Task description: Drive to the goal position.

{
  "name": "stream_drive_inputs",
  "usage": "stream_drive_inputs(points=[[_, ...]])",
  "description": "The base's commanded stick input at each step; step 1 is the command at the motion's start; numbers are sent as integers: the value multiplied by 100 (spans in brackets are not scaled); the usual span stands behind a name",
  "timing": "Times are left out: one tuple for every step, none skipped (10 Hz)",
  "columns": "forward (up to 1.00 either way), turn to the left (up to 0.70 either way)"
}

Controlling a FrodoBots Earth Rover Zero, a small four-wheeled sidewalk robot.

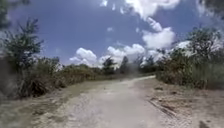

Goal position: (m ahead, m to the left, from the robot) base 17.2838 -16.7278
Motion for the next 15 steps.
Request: stream_drive_inputs(points=[[45, 0], [45, 0], [45, 0], [45, 0], [45, 0], [45, 0], [45, 0], [45, 0], [45, 0], [45, 0], [45, -5], [45, -23], [45, -27], [45, -27], [45, -27]])
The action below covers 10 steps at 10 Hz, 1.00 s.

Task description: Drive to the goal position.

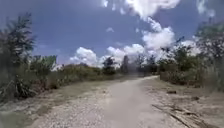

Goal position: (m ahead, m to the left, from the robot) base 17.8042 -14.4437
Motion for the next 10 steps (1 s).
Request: stream_drive_inputs(points=[[45, -27], [45, -15], [45, 0], [45, 0], [45, 0], [45, 0], [45, 0], [45, 0], [45, 0], [45, 0]])
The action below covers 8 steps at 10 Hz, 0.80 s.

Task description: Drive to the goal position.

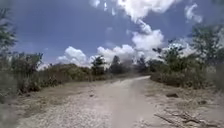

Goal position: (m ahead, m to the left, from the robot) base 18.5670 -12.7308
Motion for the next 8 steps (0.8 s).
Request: stream_drive_inputs(points=[[45, 0], [45, 0], [45, 0], [45, 0], [45, 0], [45, 0], [45, 0], [45, 0]])
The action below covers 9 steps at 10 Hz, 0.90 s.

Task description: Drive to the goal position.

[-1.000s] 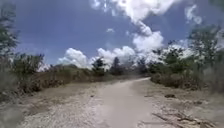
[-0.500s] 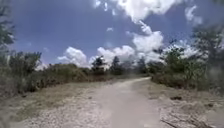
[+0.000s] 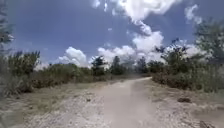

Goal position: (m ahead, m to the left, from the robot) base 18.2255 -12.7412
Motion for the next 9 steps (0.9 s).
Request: stream_drive_inputs(points=[[45, 0], [45, 0], [45, 0], [45, 0], [45, 0], [45, 0], [45, 0], [45, 0], [45, 0]])
